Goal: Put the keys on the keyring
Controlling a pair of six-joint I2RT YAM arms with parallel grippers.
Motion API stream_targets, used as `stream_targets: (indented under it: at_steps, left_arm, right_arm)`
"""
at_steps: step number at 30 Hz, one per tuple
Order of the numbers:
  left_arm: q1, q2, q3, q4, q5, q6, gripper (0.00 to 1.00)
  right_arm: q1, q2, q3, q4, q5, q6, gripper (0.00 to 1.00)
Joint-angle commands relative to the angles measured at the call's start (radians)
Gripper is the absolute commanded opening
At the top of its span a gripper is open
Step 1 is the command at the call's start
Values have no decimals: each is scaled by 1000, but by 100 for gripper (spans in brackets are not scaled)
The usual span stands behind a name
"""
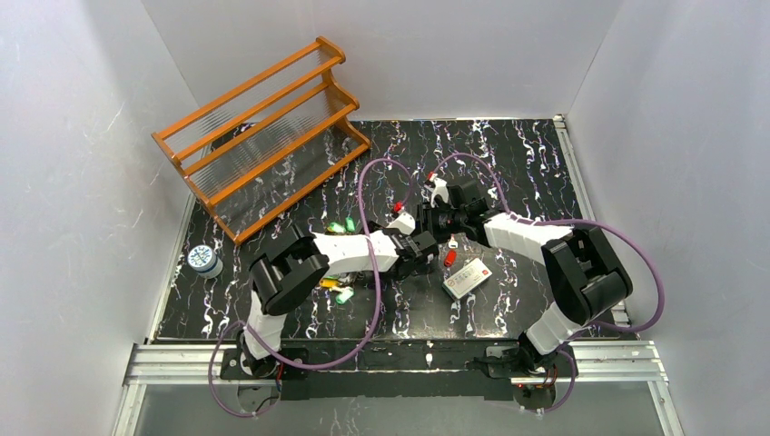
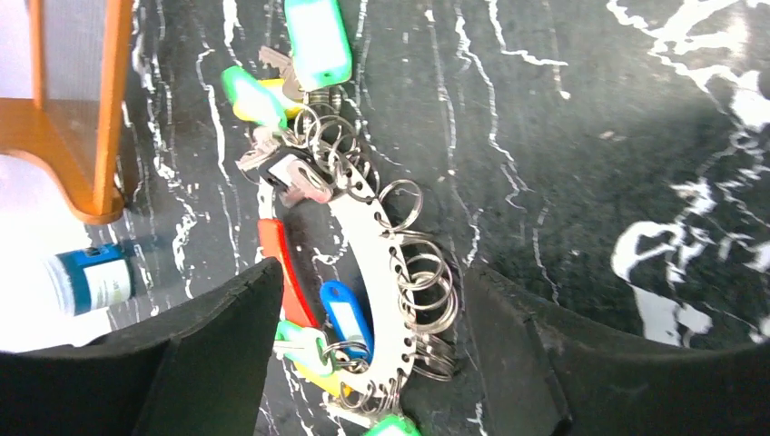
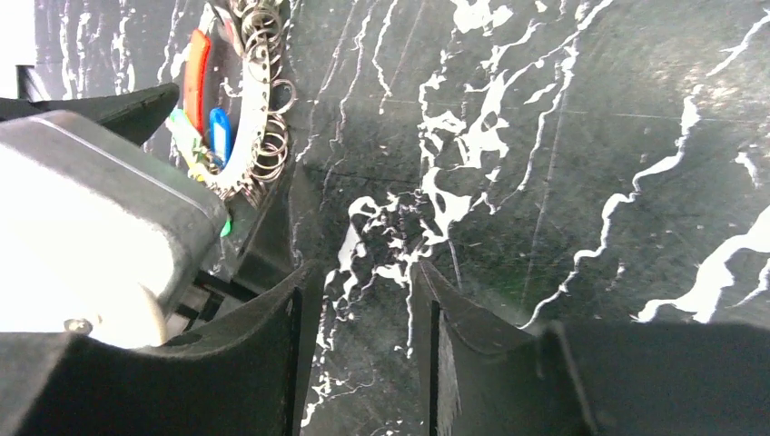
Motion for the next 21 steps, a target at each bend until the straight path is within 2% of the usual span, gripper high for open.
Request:
stream_targets:
  at_steps: [1,4,11,16,21]
  left_arm:
    - [-21,-54,31,93,122,49,76]
    - [-19,-99,-1,168,230,83,87]
    - [48,-215,-97,315,491,102,90]
    - [178,-329,-235,465,734,64,90]
    - [354,-453,-387,599,958,11,90]
  right_arm:
    - [8,-51,0,3,12,-42,51]
    - [9,-58,-5,-1,12,-53,51]
    - [10,-49,-16,18,-26,-68,59]
    - [11,-9,-4,32,-82,-73,60]
    - [28,32,7,61,-127,-58,60]
